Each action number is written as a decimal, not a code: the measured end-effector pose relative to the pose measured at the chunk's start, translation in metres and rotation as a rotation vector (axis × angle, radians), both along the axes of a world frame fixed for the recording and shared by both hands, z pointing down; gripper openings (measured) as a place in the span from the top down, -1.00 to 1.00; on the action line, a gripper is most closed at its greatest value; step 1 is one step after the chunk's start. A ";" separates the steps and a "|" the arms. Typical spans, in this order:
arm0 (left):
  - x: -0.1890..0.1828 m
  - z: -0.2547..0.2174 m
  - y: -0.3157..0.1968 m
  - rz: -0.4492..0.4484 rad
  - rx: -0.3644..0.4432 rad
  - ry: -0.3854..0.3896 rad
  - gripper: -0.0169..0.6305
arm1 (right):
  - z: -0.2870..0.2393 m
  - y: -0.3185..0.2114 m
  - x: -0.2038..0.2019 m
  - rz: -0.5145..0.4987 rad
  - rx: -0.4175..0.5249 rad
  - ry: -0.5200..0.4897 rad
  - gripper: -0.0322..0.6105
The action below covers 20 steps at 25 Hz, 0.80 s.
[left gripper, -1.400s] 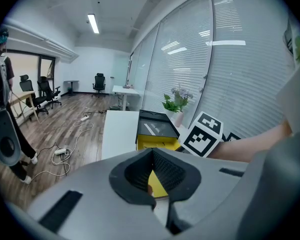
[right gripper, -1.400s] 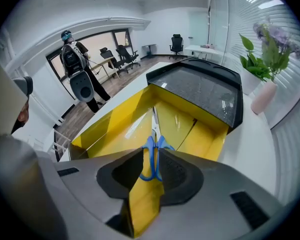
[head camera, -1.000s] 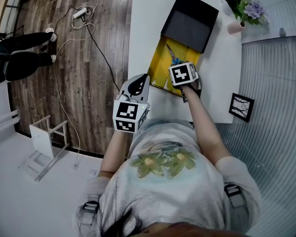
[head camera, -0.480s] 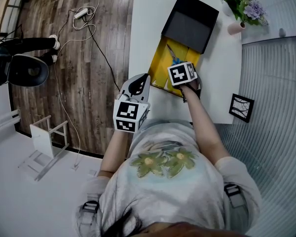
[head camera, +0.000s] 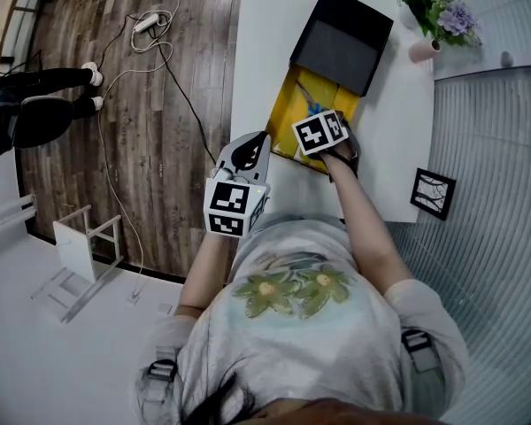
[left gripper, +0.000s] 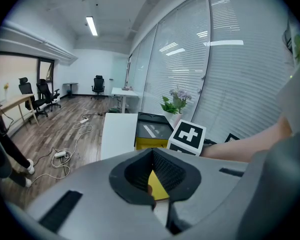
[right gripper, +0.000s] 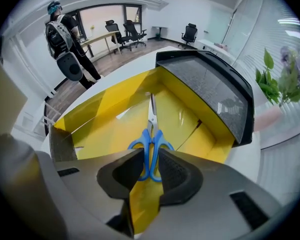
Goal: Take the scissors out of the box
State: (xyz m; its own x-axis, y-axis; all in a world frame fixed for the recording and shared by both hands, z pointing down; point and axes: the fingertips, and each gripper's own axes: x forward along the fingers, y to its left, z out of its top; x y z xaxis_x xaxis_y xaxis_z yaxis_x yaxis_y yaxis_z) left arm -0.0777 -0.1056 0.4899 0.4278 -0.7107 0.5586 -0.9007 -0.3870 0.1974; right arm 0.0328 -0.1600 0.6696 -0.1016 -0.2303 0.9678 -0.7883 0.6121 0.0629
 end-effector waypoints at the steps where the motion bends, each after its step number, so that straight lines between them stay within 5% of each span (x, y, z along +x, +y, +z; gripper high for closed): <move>1: 0.000 0.001 0.001 0.001 0.000 -0.001 0.93 | 0.000 0.000 0.000 -0.010 0.001 -0.002 0.63; 20: -0.004 -0.001 0.002 0.007 0.000 -0.006 0.93 | -0.005 0.001 -0.006 -0.038 -0.026 -0.085 0.64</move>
State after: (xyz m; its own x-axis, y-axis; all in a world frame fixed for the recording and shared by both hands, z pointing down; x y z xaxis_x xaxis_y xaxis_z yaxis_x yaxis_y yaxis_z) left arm -0.0817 -0.1032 0.4890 0.4291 -0.7077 0.5613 -0.8993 -0.3931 0.1918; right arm 0.0267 -0.1594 0.6643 -0.1918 -0.1996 0.9609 -0.7660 0.6425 -0.0195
